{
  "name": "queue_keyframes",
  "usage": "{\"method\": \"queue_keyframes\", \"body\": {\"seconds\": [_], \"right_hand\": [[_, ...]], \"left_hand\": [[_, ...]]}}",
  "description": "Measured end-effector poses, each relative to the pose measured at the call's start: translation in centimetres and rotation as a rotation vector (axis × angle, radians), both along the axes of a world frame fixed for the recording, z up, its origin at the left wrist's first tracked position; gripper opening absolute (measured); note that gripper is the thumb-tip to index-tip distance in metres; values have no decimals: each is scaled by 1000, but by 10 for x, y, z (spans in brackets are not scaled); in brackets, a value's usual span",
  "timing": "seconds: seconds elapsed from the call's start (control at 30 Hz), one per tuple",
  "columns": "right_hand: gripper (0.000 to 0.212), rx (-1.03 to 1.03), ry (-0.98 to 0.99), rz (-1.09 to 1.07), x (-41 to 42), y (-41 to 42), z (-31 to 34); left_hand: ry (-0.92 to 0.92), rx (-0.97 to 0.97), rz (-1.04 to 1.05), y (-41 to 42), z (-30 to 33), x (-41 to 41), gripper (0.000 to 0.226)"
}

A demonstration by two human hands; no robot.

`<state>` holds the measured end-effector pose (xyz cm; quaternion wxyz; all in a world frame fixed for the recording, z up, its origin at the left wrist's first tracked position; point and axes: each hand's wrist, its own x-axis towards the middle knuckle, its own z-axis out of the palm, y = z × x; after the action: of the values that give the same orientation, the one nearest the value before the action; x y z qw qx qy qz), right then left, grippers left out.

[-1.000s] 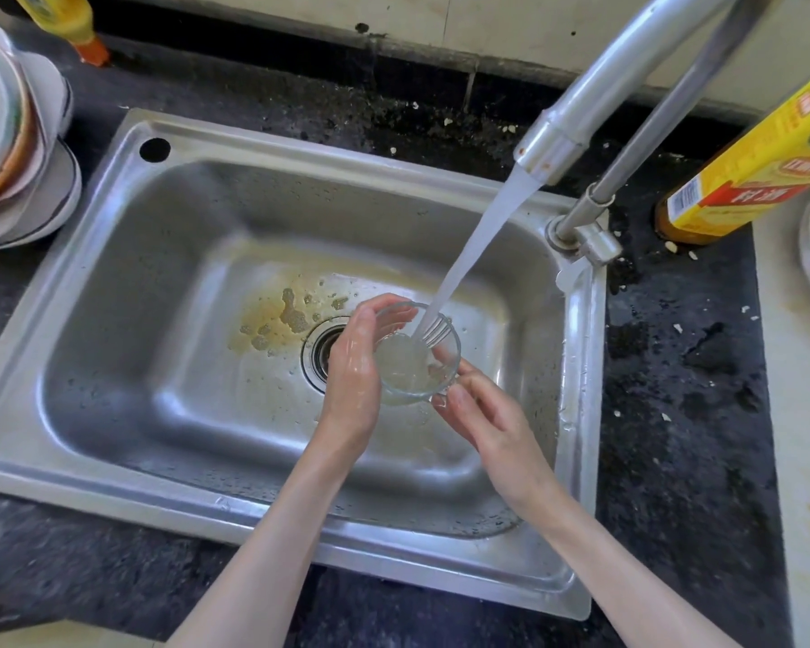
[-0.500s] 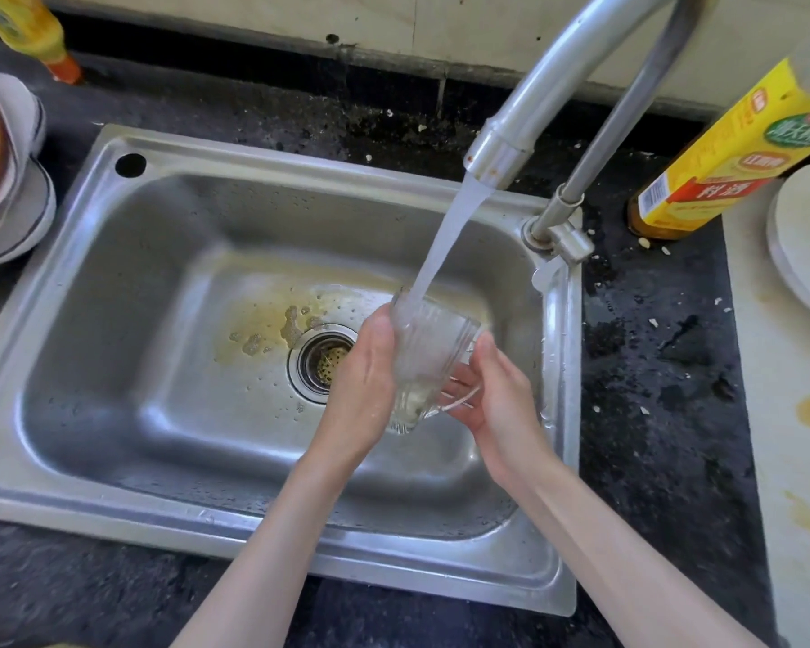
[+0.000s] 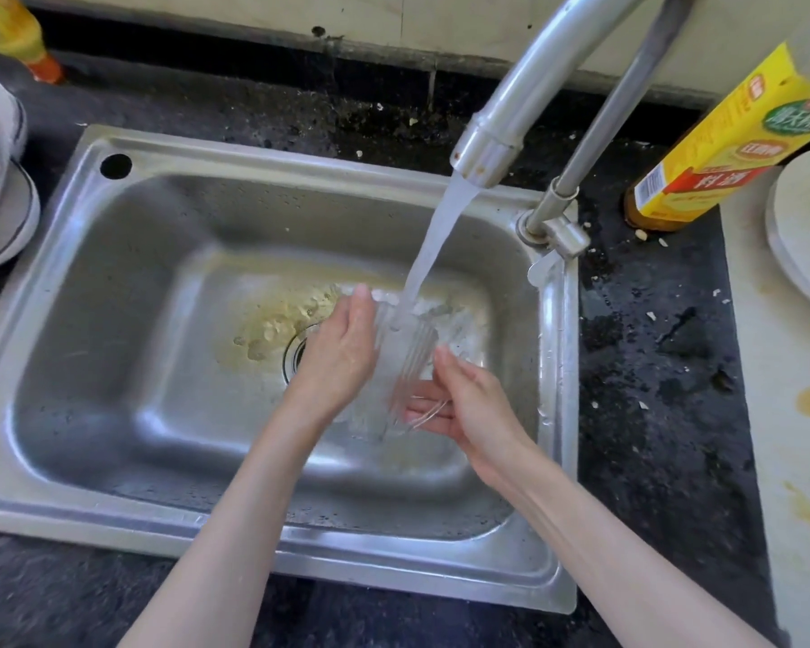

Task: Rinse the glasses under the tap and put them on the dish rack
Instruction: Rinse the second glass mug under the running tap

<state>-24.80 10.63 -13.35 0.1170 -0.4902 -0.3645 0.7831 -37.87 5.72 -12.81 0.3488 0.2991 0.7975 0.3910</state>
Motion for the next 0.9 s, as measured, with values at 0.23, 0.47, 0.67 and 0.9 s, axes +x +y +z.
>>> {"method": "queue_keyframes", "body": {"seconds": [0.23,0.47,0.67,0.9], "right_hand": [[44,-160,-54,-163,-7,25,-15],[41,-207,8,-69,-8,10,-17],[71,280,-190,-57,-37,-4,-14],[59,474,-67,129,-35,-32,-6]], "left_hand": [[-345,37,-67,-24,-3,10,33],[-920,124,-30,-18,-3,2,40],[-604,305,174,-15,-4,30,77],[-310,228,243,-5,-6,22,68]]}}
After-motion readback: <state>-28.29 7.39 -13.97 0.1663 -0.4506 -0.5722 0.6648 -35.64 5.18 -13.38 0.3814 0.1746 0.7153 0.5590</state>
